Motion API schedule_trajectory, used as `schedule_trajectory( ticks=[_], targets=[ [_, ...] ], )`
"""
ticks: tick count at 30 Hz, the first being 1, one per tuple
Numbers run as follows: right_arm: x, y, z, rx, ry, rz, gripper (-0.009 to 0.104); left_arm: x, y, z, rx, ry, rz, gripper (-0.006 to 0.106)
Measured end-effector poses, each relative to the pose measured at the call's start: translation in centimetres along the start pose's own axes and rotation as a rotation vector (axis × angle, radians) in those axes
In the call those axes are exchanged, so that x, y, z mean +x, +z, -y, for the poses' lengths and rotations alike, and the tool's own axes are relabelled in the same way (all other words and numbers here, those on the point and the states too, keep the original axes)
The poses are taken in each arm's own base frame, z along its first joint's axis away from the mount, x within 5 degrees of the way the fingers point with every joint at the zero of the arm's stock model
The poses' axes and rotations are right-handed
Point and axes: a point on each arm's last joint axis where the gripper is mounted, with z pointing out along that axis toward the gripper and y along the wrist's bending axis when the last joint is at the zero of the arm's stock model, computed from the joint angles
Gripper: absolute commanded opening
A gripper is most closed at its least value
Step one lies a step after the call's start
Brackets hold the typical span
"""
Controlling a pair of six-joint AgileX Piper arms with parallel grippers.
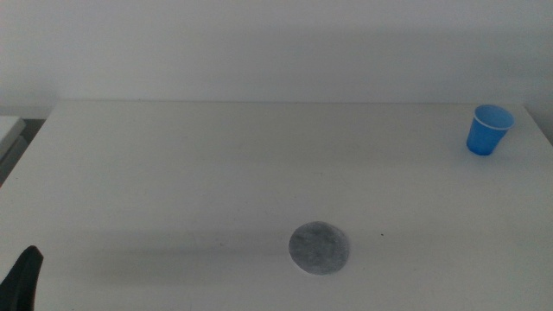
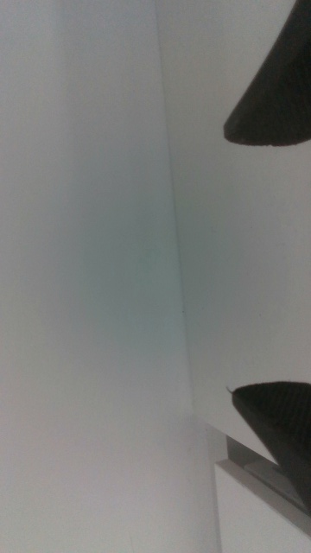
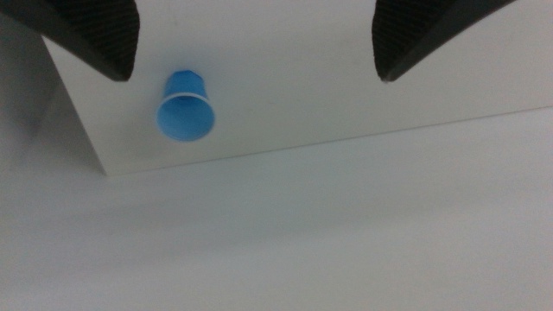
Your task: Place an empty cup on a cup mat.
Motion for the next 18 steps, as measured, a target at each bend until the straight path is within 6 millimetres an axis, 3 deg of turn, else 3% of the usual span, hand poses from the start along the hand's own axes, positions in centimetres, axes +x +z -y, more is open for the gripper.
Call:
schedule_trajectory(
  ticks=[6,15,18],
  targets=[
    [-2.4,3.7,0.4,0.116,-0.018,-0.133,0.093,0.0,0.0,0.0,0.000,0.000,0.000,0.094],
    [-5.1,13.3,3.5,0.260,0.009,-0.319,0.093,0.0,0.0,0.0,0.000,0.000,0.000,0.094],
    [-4.8,17.2,4.3,0.275,0.013,-0.369,0.092,0.0,0.0,0.0,0.000,0.000,0.000,0.094]
  ],
)
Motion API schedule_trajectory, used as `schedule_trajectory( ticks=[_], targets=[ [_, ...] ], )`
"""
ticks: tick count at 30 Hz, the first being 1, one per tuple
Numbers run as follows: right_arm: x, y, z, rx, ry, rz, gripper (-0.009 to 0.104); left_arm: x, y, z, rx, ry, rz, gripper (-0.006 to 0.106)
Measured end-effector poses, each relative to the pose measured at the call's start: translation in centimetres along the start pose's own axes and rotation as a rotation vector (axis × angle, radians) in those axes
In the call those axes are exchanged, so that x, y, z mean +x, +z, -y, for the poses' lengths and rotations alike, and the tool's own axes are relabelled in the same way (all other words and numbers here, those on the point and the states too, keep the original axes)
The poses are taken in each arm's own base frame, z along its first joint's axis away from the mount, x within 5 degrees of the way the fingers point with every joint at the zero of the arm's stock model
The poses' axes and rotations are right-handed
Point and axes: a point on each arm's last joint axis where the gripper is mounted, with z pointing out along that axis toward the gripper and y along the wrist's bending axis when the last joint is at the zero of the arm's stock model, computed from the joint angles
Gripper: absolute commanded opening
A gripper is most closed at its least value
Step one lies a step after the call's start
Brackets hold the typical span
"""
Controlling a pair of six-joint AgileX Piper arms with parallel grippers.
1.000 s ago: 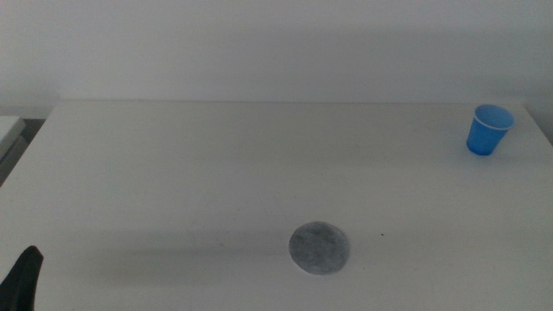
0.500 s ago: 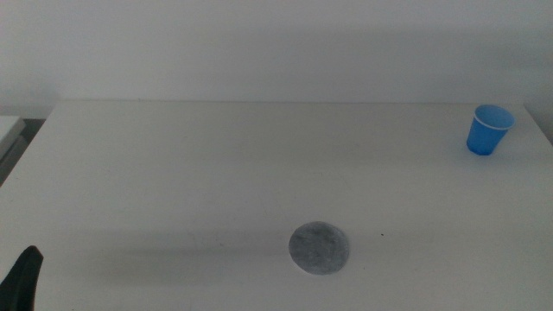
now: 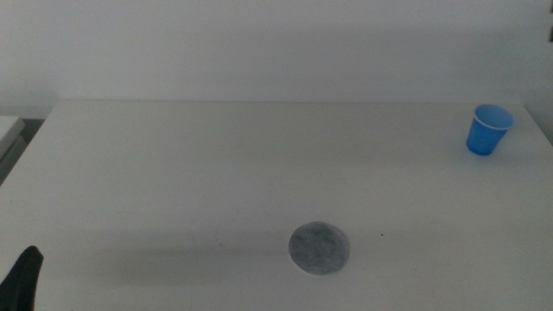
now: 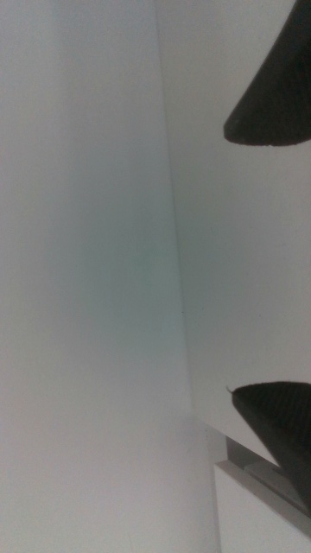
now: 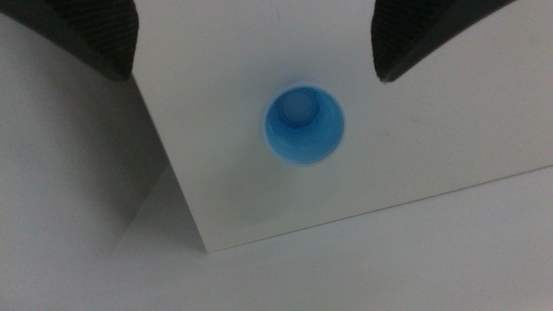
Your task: Place an empty cup on a cup mat.
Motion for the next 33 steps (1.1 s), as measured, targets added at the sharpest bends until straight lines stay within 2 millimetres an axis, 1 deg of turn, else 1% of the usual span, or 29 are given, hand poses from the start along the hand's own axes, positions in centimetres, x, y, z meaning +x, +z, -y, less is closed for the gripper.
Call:
schedule_trajectory(
  ticks=[3,5,6,10,13,15,18,20,23,26,28,29,31,33],
  targets=[
    [-0.6,3.5,-0.6,0.003,-0.005,-0.040,0.088,0.0,0.0,0.0,0.000,0.000,0.000,0.094],
    [-0.6,6.1,-1.0,0.006,-0.010,-0.076,0.085,0.0,0.0,0.0,0.000,0.000,0.000,0.094],
    [-0.5,7.1,-1.1,0.007,-0.012,-0.086,0.083,0.0,0.0,0.0,0.000,0.000,0.000,0.094],
    [0.8,12.1,-1.5,0.018,-0.024,-0.163,0.077,0.0,0.0,0.0,0.000,0.000,0.000,0.094],
    [1.9,15.1,-1.8,0.023,-0.032,-0.207,0.073,0.0,0.0,0.0,0.000,0.000,0.000,0.094],
    [2.5,16.7,-1.9,0.023,-0.036,-0.223,0.069,0.0,0.0,0.0,0.000,0.000,0.000,0.094],
    [3.2,18.8,-2.1,0.019,-0.039,-0.225,0.059,0.0,0.0,0.0,0.000,0.000,0.000,0.094],
    [3.7,20.1,-2.2,0.019,-0.045,-0.224,0.045,0.0,0.0,0.0,0.000,0.000,0.000,0.094],
    [4.3,21.3,-2.2,0.019,-0.048,-0.236,0.022,0.0,0.0,0.0,0.000,0.000,0.000,0.094],
    [4.6,21.7,-2.3,0.015,-0.045,-0.243,-0.003,0.0,0.0,0.0,0.000,0.000,0.000,0.094],
    [4.4,21.5,-2.3,0.012,-0.041,-0.240,-0.002,0.0,0.0,0.0,0.000,0.000,0.000,0.094],
    [4.1,21.0,-2.3,0.007,-0.036,-0.228,-0.002,0.0,0.0,0.0,0.000,0.000,0.000,0.094],
    [3.2,19.3,-2.4,0.000,-0.029,-0.204,-0.002,0.0,0.0,0.0,0.000,0.000,0.000,0.094],
    [2.2,16.7,-2.9,-0.033,-0.023,-0.162,-0.002,0.0,0.0,0.0,0.000,0.000,0.000,0.094]
  ],
)
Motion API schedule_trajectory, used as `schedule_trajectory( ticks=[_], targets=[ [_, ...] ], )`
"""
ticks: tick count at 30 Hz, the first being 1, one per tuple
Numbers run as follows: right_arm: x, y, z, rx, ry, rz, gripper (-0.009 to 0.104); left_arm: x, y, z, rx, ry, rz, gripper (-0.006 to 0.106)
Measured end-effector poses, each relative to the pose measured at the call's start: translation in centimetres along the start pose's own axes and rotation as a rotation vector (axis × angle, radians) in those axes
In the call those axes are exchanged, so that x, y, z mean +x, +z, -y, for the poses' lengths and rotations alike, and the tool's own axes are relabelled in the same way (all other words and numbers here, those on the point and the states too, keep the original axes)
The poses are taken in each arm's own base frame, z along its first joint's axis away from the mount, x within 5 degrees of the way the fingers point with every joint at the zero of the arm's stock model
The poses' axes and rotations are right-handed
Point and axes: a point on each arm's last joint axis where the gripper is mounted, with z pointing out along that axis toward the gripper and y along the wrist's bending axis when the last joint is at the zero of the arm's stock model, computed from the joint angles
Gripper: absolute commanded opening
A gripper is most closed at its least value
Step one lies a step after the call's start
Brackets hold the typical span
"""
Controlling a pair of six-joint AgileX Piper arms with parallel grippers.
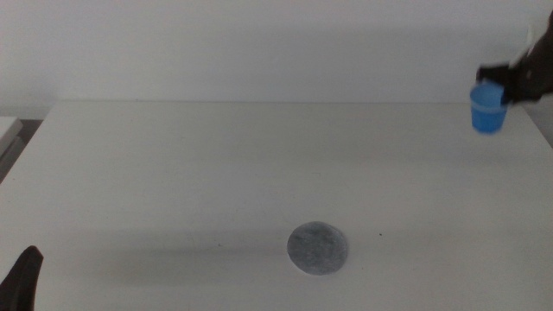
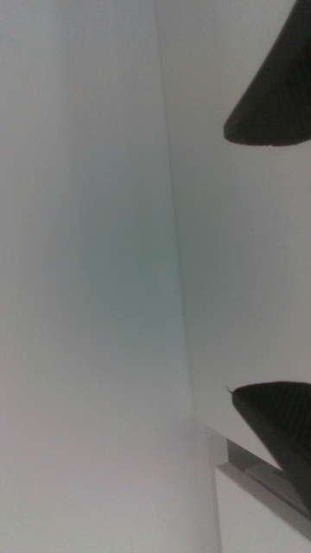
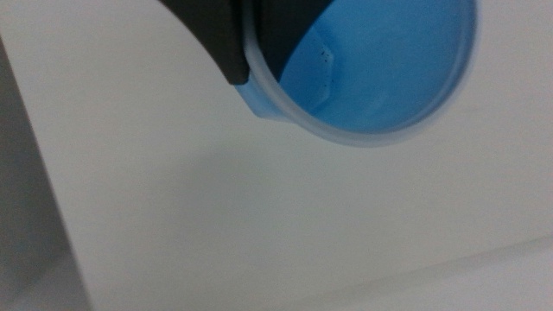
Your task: Place an empty cup on a cup mat.
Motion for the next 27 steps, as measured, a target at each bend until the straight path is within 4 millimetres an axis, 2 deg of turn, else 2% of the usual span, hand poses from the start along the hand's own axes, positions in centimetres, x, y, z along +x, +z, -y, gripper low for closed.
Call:
schedule_trajectory(
  ticks=[2,6,8,10,15,19,22,27],
  targets=[
    [-0.1,-3.7,-1.3,-0.034,-0.032,0.052,-0.002,0.0,0.0,0.0,0.000,0.000,0.000,0.094],
    [2.3,-9.8,-5.3,-0.126,-0.133,0.121,-0.002,0.0,0.0,0.0,0.000,0.000,0.000,0.094],
    [4.6,-11.8,-7.8,-0.185,-0.187,0.119,-0.002,0.0,0.0,0.0,0.000,0.000,0.000,0.094],
    [6.9,-13.0,-9.8,-0.238,-0.233,0.097,-0.002,0.0,0.0,0.0,0.000,0.000,0.000,0.094],
    [12.7,-14.3,-15.2,-0.339,-0.370,0.019,-0.002,0.0,0.0,0.0,0.000,0.000,0.000,0.094],
    [15.9,-14.4,-17.6,-0.382,-0.423,-0.030,-0.002,0.0,0.0,0.0,0.000,0.000,0.000,0.094],
    [17.7,-14.1,-18.5,-0.395,-0.450,-0.055,-0.002,0.0,0.0,0.0,0.000,0.000,0.000,0.094],
    [19.7,-12.8,-18.1,-0.383,-0.447,-0.119,-0.002,0.0,0.0,0.0,0.000,0.000,0.000,0.094]
  ],
)
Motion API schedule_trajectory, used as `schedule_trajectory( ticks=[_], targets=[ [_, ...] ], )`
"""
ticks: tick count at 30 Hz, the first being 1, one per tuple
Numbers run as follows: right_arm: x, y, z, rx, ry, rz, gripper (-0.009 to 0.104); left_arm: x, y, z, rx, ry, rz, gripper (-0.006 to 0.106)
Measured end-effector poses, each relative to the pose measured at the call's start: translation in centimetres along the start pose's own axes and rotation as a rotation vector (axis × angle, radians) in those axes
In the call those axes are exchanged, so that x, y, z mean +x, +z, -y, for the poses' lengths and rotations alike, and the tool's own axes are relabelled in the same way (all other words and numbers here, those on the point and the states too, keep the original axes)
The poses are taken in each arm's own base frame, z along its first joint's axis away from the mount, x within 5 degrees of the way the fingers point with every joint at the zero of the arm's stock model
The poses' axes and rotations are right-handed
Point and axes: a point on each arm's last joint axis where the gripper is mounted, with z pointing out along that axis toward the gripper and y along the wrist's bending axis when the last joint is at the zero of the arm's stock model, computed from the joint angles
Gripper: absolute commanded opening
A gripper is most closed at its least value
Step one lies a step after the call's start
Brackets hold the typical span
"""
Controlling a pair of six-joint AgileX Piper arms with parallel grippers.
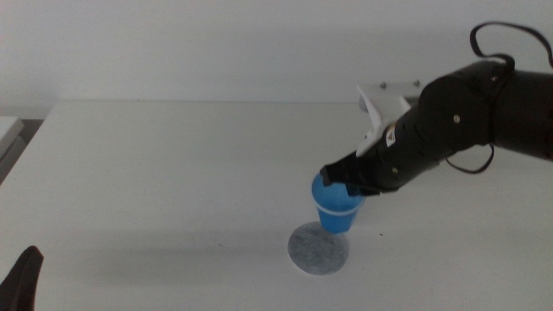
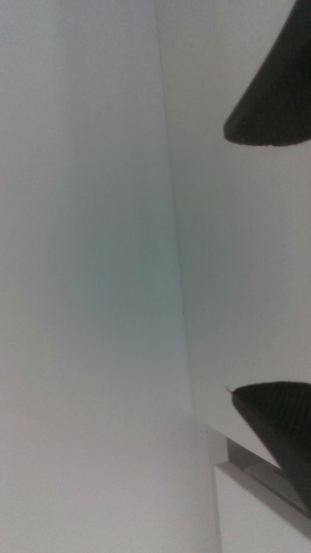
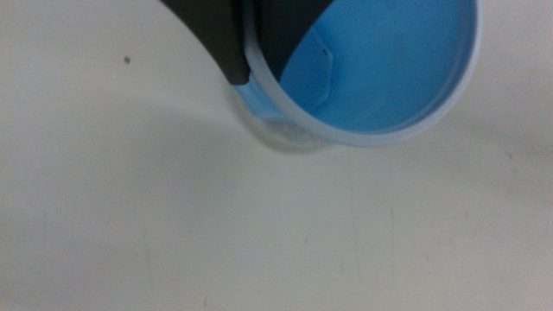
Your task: Place an empty cup on a cup mat.
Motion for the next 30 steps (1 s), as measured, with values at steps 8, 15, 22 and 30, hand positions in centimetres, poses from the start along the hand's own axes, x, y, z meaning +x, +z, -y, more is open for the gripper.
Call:
schedule_trajectory(
  ticks=[8,15,22,30],
  targets=[
    [1.7,1.3,-0.2,-0.023,0.021,-0.023,-0.003,0.0,0.0,0.0,0.000,0.000,0.000,0.094],
    [1.9,1.9,-0.4,-0.055,0.047,0.029,-0.002,0.0,0.0,0.0,0.000,0.000,0.000,0.094],
    [2.1,3.6,-0.5,-0.064,0.079,0.002,-0.002,0.0,0.0,0.0,0.000,0.000,0.000,0.094],
    [2.4,4.3,-0.5,-0.070,0.104,-0.025,0.004,0.0,0.0,0.0,0.000,0.000,0.000,0.094]
  ],
)
